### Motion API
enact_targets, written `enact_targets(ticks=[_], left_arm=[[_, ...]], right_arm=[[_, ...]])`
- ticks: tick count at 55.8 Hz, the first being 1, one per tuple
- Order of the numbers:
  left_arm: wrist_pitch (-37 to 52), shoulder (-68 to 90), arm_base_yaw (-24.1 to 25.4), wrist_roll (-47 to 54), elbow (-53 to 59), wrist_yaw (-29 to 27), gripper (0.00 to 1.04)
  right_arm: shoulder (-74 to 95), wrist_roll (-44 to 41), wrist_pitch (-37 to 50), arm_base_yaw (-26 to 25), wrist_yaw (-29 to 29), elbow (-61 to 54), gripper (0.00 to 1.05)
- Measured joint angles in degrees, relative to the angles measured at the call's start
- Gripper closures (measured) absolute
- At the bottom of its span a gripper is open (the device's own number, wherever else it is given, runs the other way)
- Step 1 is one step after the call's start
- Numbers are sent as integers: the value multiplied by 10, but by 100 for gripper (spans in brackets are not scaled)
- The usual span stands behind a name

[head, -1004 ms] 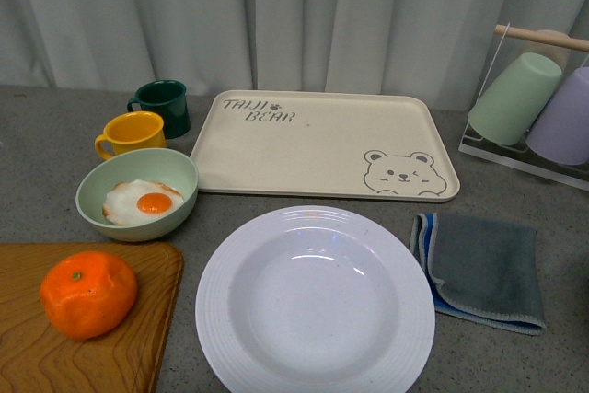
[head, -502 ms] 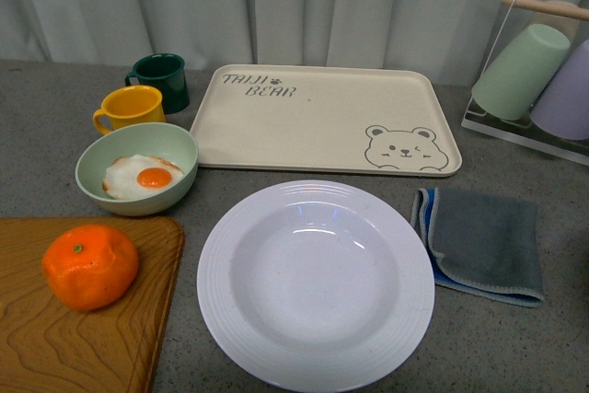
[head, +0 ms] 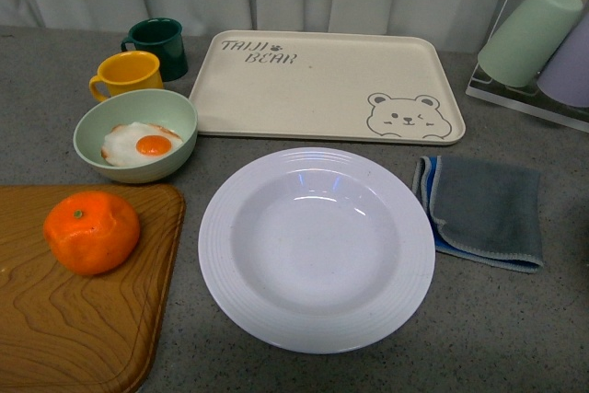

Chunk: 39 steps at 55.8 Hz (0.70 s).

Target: Place orange and plate with both arms

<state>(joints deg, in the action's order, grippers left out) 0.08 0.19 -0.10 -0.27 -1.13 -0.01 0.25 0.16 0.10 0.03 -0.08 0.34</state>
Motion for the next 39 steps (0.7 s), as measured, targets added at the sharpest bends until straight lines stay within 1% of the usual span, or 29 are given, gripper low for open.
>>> enact_targets(ticks=[3, 4, 5, 6, 7, 9, 12, 15, 18, 22, 25, 26, 31, 35, 39], left_arm=[[0, 0, 0, 0, 0, 0, 7], [-5, 4, -4, -3, -1, -13, 7], [-26, 11, -13, -13, -7, -44, 7], [-64, 34, -31, -25, -21, -95, 7], [-81, 53, -40, -31, -28, -125, 7], [-86, 92, -50, -46, -32, -162, 7], [-60, 138, -56, -58, -33, -170, 7], [-13, 189, -60, -64, -37, -175, 7], [58, 261, -64, -65, -47, -180, 7], [135, 343, -62, -69, -60, -160, 7], [205, 450, -51, -84, -86, -130, 7], [221, 497, -45, -94, -99, -111, 7], [263, 676, -12, -123, -156, -40, 7], [257, 772, 8, -133, -198, -2, 7], [247, 813, 16, -134, -218, 12, 7]], right_arm=[[0, 0, 0, 0, 0, 0, 9], [0, 0, 0, 0, 0, 0, 9], [0, 0, 0, 0, 0, 0, 9], [0, 0, 0, 0, 0, 0, 9], [0, 0, 0, 0, 0, 0, 9], [0, 0, 0, 0, 1, 0, 9], [0, 0, 0, 0, 0, 0, 9], [0, 0, 0, 0, 0, 0, 9], [0, 0, 0, 0, 0, 0, 9], [0, 0, 0, 0, 0, 0, 9], [0, 0, 0, 0, 0, 0, 9], [0, 0, 0, 0, 0, 0, 9], [0, 0, 0, 0, 0, 0, 9], [0, 0, 0, 0, 0, 0, 9], [0, 0, 0, 0, 0, 0, 9]])
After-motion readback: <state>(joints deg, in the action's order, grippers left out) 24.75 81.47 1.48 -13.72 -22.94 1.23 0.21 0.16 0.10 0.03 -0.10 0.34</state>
